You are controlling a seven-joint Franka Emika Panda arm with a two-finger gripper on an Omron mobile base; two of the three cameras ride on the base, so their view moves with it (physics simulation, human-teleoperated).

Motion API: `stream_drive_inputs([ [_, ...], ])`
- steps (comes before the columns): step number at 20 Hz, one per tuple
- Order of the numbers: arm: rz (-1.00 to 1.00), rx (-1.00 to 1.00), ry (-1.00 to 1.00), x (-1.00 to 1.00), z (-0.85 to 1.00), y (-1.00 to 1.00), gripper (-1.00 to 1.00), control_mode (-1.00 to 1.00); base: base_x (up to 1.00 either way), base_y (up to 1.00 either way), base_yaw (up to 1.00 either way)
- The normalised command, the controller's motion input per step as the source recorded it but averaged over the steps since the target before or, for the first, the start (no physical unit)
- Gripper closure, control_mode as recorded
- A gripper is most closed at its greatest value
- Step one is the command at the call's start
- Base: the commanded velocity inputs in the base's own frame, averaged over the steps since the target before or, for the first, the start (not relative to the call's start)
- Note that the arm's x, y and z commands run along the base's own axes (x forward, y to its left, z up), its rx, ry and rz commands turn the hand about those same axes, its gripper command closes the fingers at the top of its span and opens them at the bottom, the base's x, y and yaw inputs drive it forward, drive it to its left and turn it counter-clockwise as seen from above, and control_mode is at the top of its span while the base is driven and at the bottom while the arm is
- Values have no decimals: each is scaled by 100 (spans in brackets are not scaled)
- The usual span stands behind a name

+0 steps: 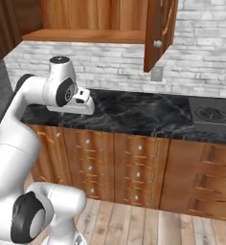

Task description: Close all open cabinet doors.

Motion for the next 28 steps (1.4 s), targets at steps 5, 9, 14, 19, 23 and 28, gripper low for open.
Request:
stream_drive_inputs([
  [5, 0, 0, 0, 0, 0, 0, -100, 100, 52, 22, 0],
  [9, 0, 0, 0, 0, 0, 0, -100, 100, 67, 17, 0],
  [14, 0, 0, 0, 0, 0, 0, -100, 100, 56, 25, 0],
  [19, 0, 0, 0, 0, 0, 0, -100, 100, 48, 43, -1],
  [23, 0, 0, 0, 0, 0, 0, -100, 100, 48, 42, -2],
  [28, 0, 0, 0, 0, 0, 0, -100, 100, 34, 6, 0],
])
